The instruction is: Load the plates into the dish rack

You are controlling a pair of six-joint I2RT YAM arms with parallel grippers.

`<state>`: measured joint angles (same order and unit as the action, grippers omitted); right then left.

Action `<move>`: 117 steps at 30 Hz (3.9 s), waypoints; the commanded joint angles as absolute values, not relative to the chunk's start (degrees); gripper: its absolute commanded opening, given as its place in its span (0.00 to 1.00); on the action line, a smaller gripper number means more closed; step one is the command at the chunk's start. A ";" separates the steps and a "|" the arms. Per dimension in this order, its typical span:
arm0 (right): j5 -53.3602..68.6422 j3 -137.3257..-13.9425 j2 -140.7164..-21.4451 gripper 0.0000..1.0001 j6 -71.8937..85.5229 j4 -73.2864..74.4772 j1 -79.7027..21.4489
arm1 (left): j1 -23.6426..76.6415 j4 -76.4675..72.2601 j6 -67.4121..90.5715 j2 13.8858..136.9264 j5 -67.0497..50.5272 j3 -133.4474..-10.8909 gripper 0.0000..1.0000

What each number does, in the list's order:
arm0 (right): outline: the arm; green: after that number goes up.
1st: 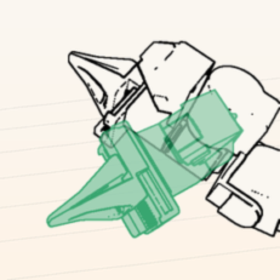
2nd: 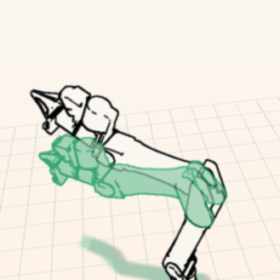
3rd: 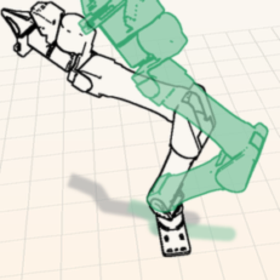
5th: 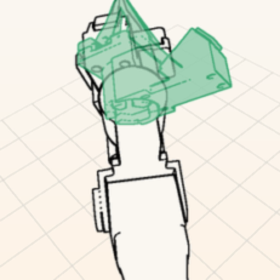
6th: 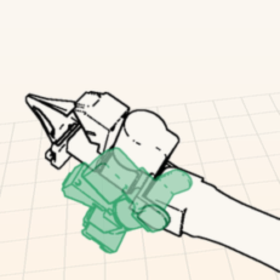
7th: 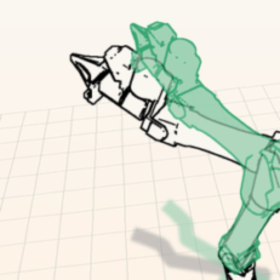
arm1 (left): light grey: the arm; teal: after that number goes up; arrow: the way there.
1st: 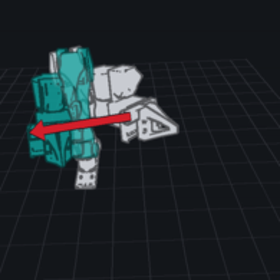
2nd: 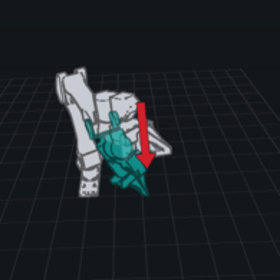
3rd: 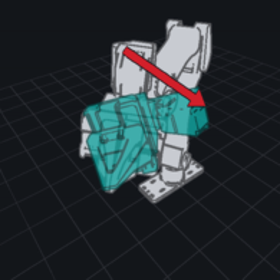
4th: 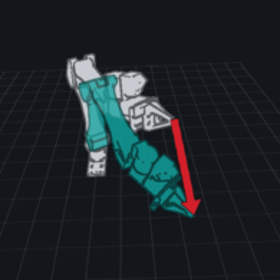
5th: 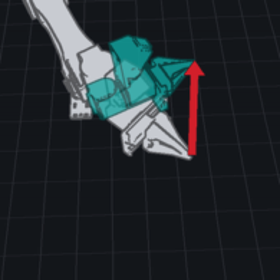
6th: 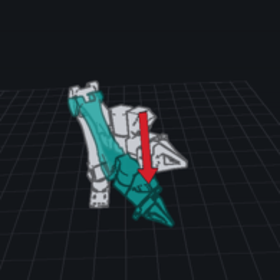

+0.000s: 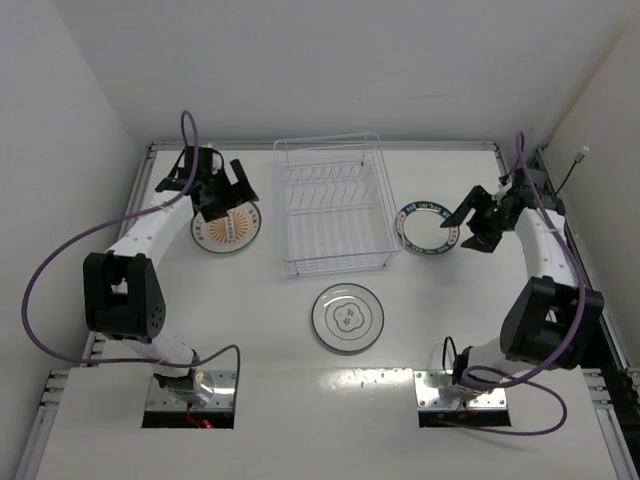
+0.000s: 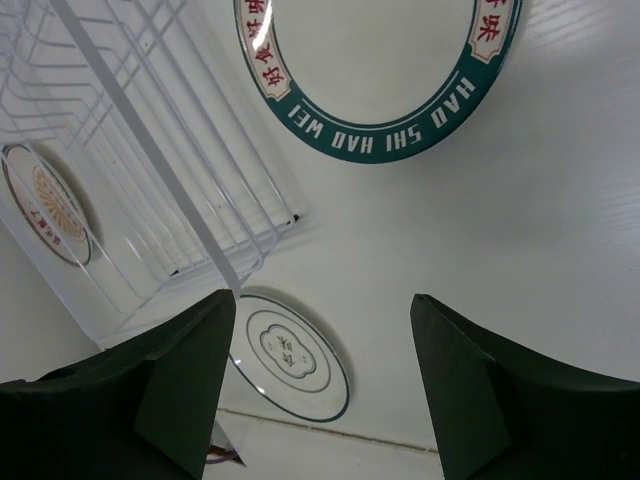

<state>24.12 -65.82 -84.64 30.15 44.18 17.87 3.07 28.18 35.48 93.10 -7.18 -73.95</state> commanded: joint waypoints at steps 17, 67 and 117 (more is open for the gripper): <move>32.34 -72.16 -107.84 0.60 34.62 30.68 28.48 | 12.92 28.83 35.16 85.17 -8.61 -69.52 1.00; -1.14 -96.14 -93.69 0.00 30.17 32.87 4.41 | 11.87 39.11 33.05 85.08 -5.54 -77.52 1.00; -21.20 -122.88 -110.76 0.84 20.13 47.63 -25.14 | -8.78 19.98 38.13 91.05 -14.32 -64.26 1.00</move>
<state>-24.49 -121.16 -121.16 18.72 46.26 -24.77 -6.28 29.06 34.35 90.26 -9.32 -66.65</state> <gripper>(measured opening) 0.831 1.000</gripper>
